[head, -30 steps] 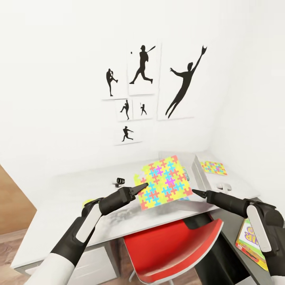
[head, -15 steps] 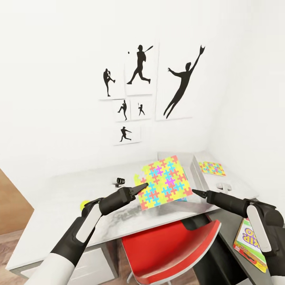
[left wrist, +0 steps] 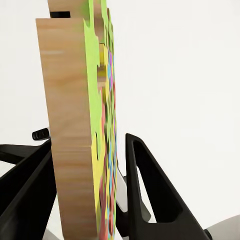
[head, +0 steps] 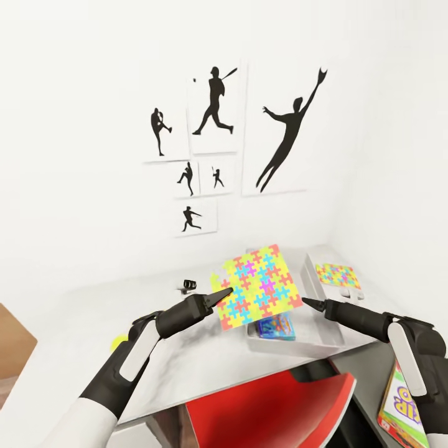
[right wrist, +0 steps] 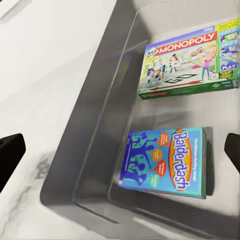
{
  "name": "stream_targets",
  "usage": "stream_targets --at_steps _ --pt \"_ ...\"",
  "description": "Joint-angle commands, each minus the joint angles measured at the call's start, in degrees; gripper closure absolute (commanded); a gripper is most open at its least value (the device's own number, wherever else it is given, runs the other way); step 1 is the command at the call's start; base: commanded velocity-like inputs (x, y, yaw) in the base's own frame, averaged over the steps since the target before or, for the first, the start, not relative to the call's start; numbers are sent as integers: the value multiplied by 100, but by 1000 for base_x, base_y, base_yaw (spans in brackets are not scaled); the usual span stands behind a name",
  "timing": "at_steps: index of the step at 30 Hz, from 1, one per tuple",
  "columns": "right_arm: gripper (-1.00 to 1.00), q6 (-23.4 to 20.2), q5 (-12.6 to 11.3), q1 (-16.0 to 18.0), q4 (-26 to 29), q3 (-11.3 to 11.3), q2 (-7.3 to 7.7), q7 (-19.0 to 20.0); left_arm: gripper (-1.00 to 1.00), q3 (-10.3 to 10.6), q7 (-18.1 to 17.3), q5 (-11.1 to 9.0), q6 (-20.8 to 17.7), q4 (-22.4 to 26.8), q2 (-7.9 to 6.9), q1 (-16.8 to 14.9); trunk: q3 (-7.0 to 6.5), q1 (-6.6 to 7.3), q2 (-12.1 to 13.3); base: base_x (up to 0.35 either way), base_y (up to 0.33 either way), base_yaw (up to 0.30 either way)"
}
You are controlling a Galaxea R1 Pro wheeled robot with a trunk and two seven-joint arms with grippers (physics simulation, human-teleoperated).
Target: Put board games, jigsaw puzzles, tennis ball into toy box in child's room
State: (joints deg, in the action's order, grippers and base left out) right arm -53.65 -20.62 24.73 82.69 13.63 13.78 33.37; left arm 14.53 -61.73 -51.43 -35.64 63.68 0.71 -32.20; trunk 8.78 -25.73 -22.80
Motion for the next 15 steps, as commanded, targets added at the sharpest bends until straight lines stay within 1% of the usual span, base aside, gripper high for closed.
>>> stream_targets --at_steps 1,8,12,15 --pt "-100 -29 13 6 2 8 0 30 100 6 4 -42 -44 0 -1 -6 12 -5 -12 162 -53 18" --pt "-100 -29 12 6 2 8 -2 29 100 6 4 -42 -43 -1 -1 -6 12 -5 -12 48 -16 156" --pt "-100 -30 10 6 2 8 -1 29 100 6 4 -42 -44 0 -1 -6 12 -5 -12 14 -20 72" --pt "-100 -30 10 6 2 8 -3 29 100 6 4 -42 -45 0 -1 -6 12 -5 -12 7 -126 35"
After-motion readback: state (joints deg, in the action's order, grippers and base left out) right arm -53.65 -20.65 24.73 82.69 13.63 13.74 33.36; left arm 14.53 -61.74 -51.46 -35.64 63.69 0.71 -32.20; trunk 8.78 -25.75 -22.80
